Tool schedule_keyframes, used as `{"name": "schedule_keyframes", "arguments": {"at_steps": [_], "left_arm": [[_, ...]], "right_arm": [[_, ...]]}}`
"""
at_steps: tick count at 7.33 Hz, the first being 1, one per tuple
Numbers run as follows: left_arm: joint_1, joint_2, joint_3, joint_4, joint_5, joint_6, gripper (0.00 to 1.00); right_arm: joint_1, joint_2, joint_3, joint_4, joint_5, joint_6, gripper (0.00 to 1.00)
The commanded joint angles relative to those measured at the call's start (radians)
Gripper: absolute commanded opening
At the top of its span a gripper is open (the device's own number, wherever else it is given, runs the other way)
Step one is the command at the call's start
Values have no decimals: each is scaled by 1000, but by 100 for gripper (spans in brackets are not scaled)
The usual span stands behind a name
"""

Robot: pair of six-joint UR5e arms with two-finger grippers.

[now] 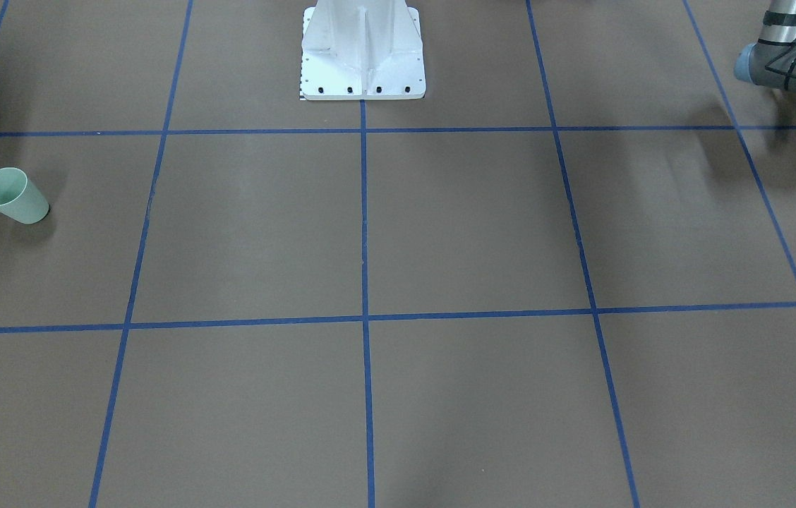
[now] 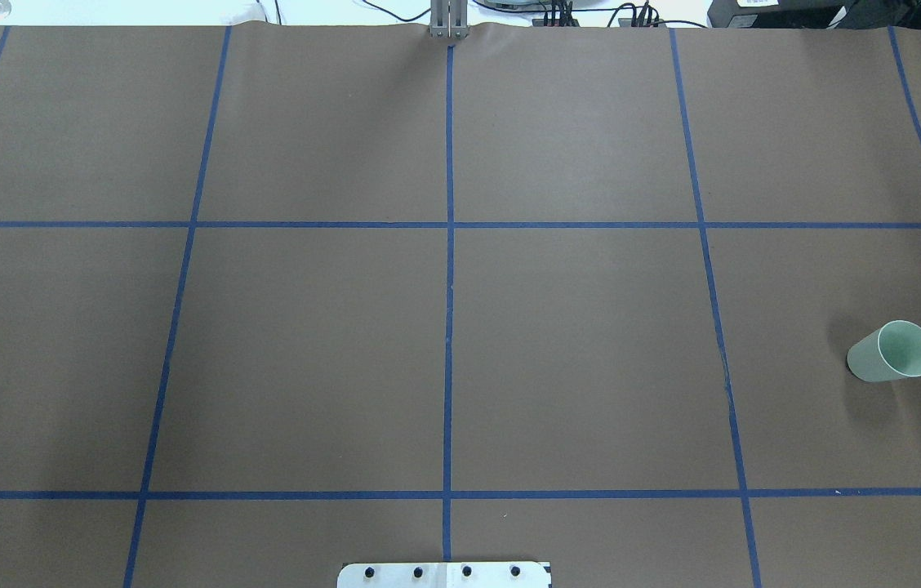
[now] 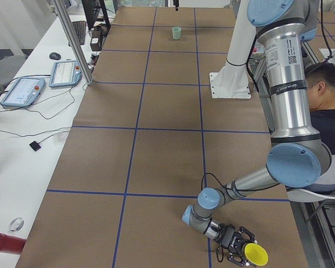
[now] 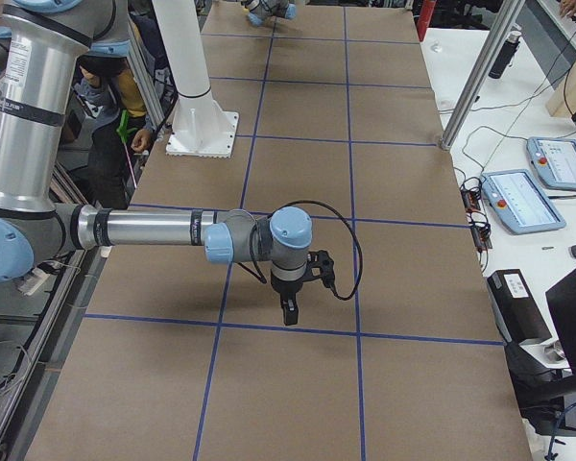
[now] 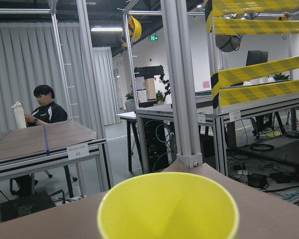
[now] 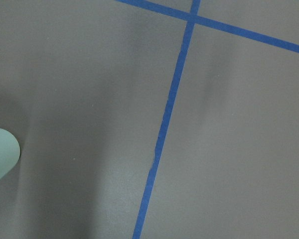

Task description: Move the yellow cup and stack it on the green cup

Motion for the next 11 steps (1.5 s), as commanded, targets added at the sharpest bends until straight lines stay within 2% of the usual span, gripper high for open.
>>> {"name": "schedule_keyframes", "arguments": {"at_steps": [1,4,7,8,11], "left_arm": [[-2,51,-84,-33,172,47,28],[-3,54,-81,-226,462,113,28],[-23,45,-79,-399,695,155,23],[-25,45,-78,-491,752,162,22],[-59,45,-82,-707,842,305,20]], "right_arm": [[-1,0,0,0,0,0,100],[1,-2,0,2,1,3,100],[1,-2,0,2,1,8,100],[1,-2,0,2,1,9,100],[1,0,-2,2,-6,12,100]]}}
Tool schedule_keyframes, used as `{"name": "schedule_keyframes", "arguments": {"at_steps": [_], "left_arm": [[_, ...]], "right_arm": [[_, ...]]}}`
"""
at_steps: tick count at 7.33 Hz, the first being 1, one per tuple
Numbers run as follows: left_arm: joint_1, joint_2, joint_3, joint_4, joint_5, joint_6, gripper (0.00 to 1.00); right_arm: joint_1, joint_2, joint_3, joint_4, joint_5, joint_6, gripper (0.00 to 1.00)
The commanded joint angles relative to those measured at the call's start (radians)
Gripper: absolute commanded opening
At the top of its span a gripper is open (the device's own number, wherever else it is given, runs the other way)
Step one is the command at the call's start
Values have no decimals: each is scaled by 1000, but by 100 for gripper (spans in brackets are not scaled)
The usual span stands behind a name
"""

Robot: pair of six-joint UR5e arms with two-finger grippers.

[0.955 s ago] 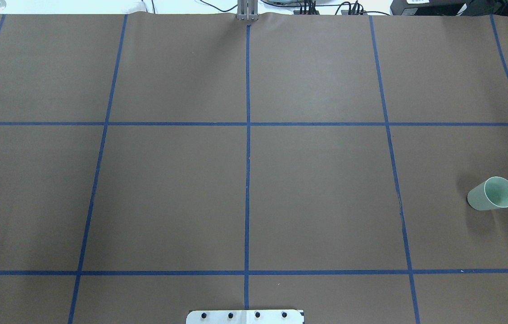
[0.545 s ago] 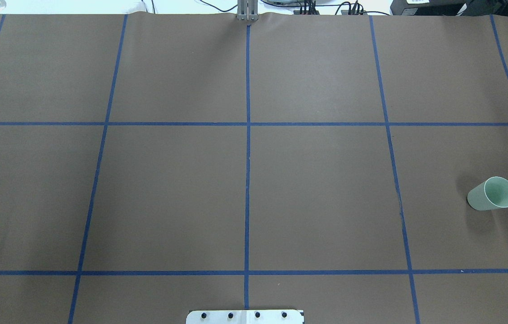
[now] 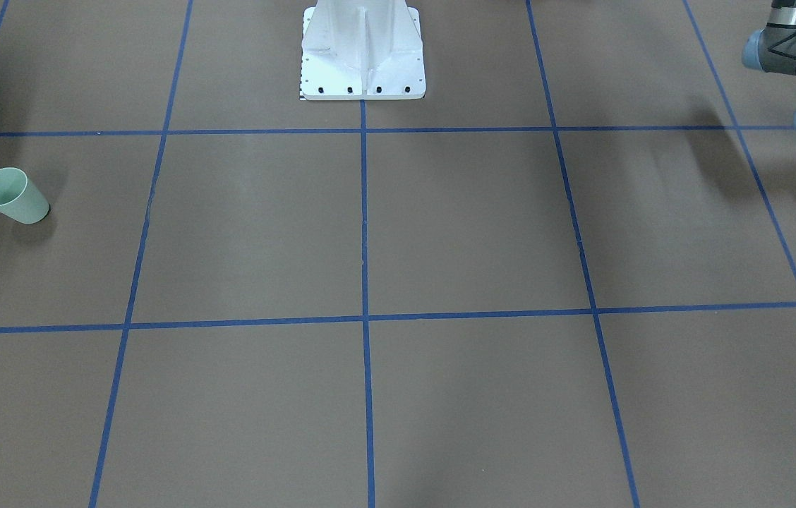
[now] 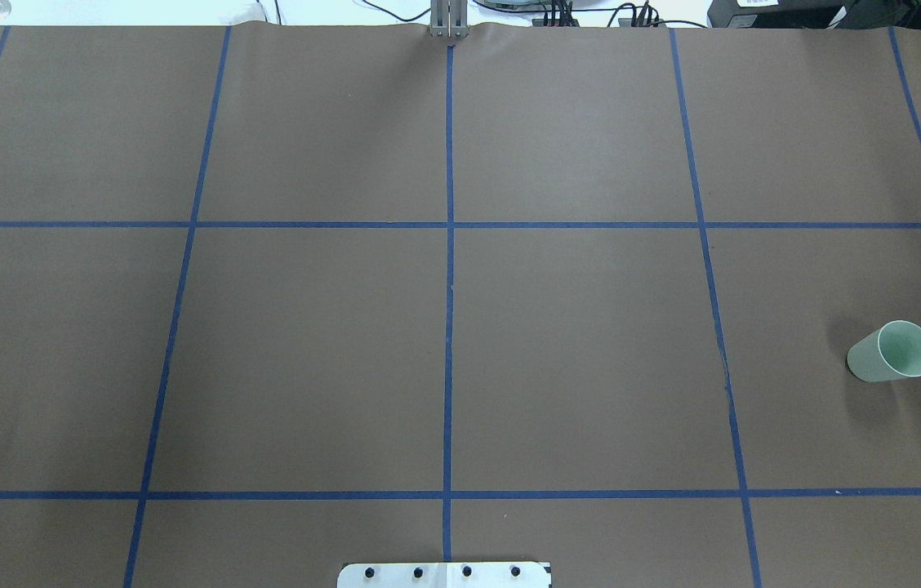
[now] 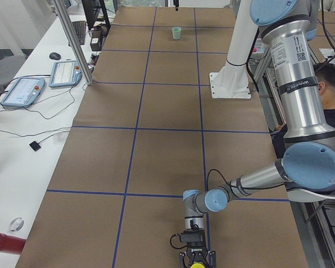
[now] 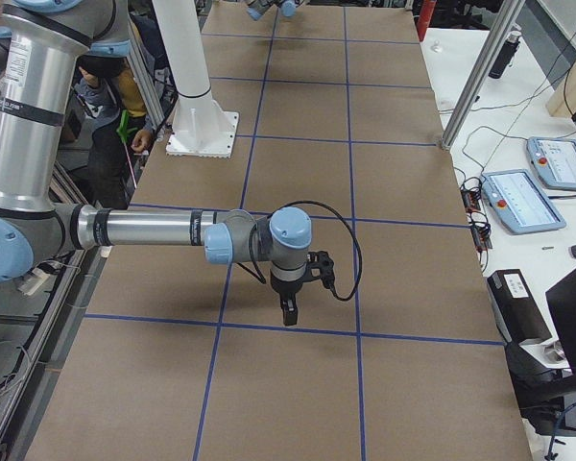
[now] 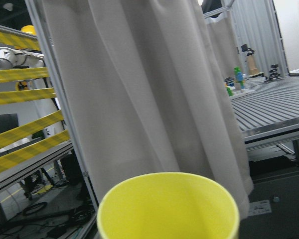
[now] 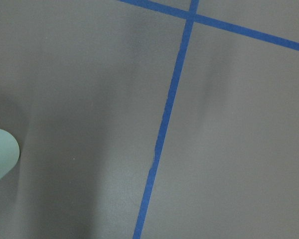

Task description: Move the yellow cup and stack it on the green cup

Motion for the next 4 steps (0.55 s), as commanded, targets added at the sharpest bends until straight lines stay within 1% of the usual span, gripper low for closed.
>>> {"name": "schedule_keyframes", "arguments": {"at_steps": [1,2,3,4], "left_arm": [[-8,1,0,-221,62,116,19],[-31,1,0,-365,81,229,17],[-89,1,0,-538,95,388,17],[-185,-1,0,-725,99,596,16]], "right_arm": [[0,3,0,0,-1,2,100],[0,3,0,2,-1,2,100],[0,3,0,2,2,2,100],[0,3,0,2,2,2,100]]}}
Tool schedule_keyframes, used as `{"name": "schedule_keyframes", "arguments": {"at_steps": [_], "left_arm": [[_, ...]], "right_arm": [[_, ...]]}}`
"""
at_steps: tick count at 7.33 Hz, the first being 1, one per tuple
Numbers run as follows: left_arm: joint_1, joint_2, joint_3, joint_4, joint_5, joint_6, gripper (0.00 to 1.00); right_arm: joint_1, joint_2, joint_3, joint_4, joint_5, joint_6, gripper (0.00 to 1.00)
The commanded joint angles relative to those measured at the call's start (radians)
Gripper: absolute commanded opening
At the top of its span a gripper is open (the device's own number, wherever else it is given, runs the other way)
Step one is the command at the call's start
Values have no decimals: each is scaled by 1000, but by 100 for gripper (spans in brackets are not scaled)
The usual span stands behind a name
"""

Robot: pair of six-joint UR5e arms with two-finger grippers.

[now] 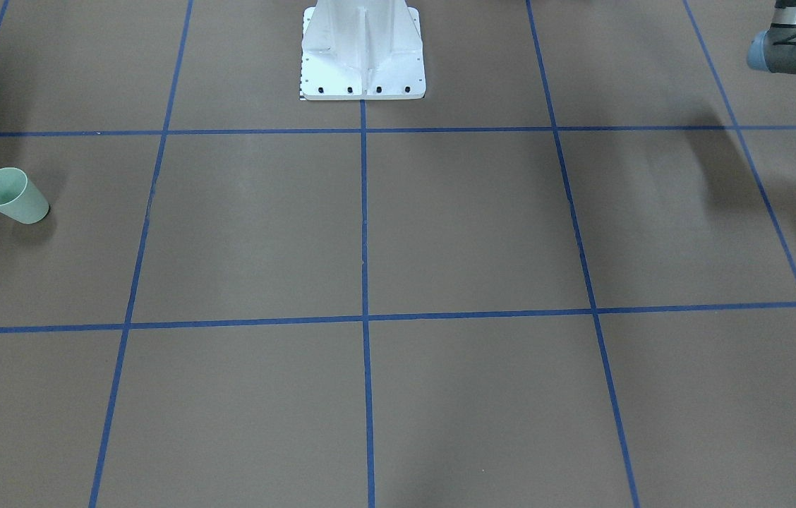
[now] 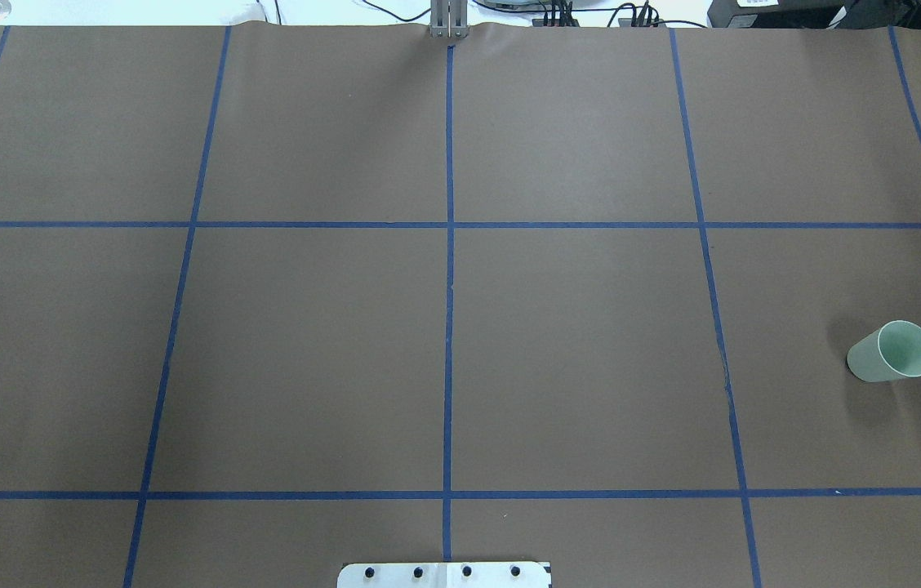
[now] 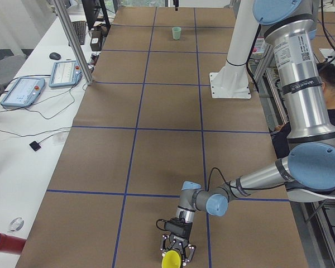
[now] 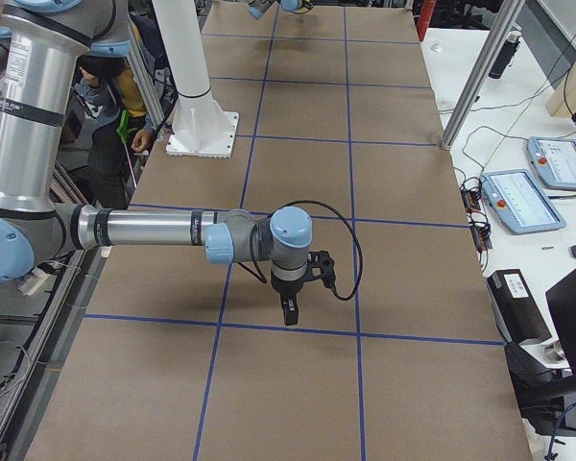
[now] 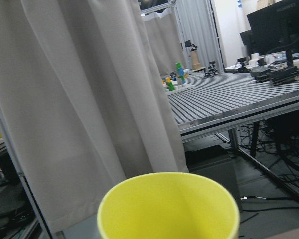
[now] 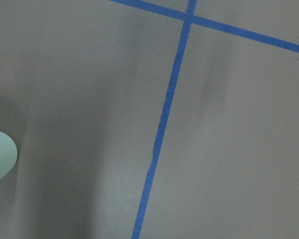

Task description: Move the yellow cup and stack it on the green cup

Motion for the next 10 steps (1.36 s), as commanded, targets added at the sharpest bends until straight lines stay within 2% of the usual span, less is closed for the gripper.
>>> {"name": "schedule_keyframes", "arguments": {"at_steps": [1,2,4,6,7,9,10], "left_arm": [[-200,-18,3,-452,8,531,14],[-215,-14,18,-635,3,720,14],[-237,-67,22,-828,-11,813,17],[-234,-164,20,-876,-47,815,0],[-235,-181,12,-920,-124,824,0],[-235,-228,11,-1060,-269,1048,0],[-234,-242,11,-1145,-342,1080,0]], "right_arm": [[0,2,0,0,1,0,100],[0,2,2,0,1,0,100],[0,2,2,0,1,0,100],[2,2,2,0,1,0,100],[0,0,2,0,1,0,100],[0,2,2,0,1,0,100],[0,2,2,0,1,0,100]]}}
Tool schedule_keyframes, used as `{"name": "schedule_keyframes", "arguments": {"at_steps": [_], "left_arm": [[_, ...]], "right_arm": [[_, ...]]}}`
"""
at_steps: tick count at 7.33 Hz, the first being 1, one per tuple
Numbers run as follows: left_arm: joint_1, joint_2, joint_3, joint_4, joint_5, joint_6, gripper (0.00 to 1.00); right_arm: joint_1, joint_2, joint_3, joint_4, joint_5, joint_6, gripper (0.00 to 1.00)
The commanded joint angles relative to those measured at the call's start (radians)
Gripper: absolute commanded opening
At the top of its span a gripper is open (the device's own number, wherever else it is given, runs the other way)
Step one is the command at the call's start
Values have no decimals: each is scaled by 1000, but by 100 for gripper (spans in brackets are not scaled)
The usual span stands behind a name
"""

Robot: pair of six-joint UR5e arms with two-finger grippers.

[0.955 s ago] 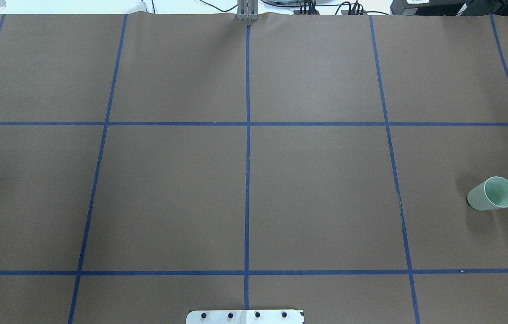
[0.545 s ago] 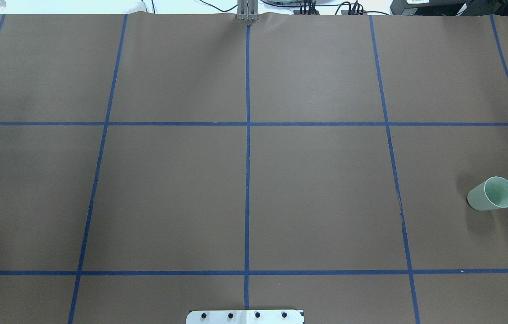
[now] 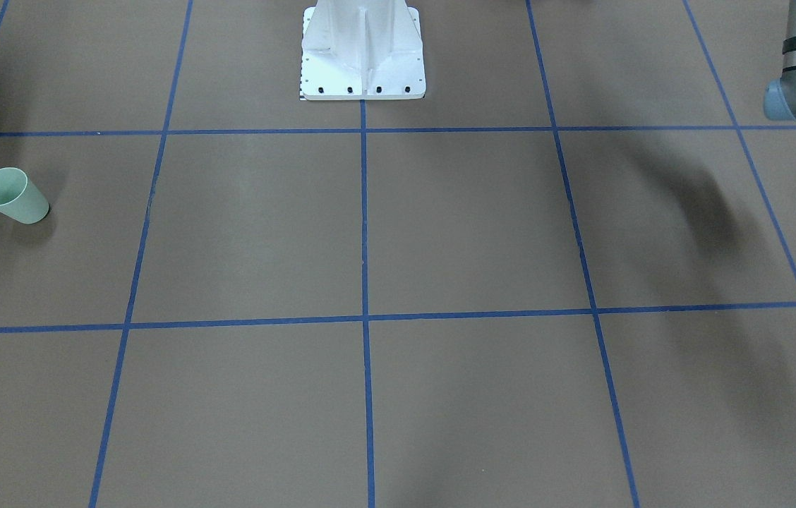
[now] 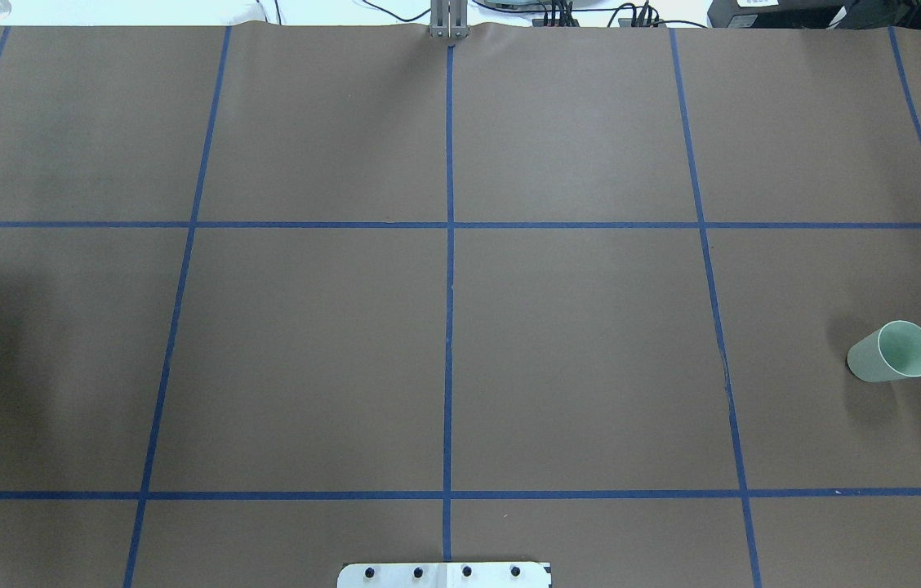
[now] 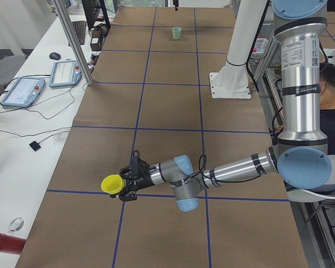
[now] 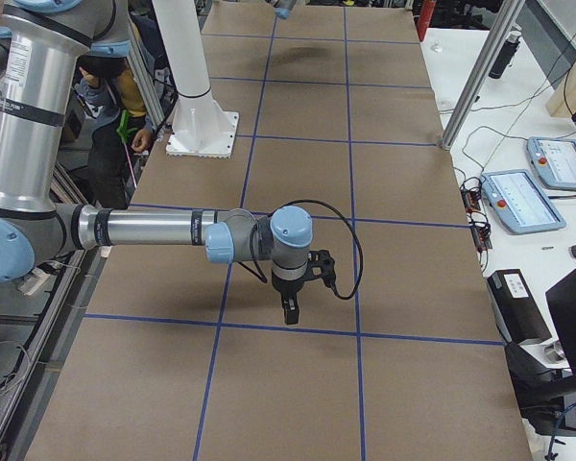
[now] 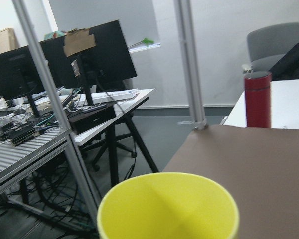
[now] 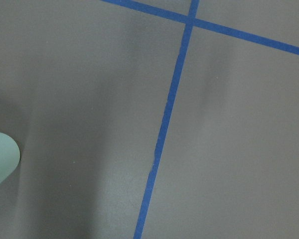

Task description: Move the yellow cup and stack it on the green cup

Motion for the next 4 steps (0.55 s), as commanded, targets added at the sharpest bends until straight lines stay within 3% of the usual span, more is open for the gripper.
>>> {"name": "schedule_keyframes", "arguments": {"at_steps": [1,4], "left_arm": [[1,-56,-15,-135,-211,84,0],[-4,-97,-113,-140,-524,112,0]], "right_arm": [[0,0,0,0,0,0,100],[0,22,11,0,2,-2,100]]}}
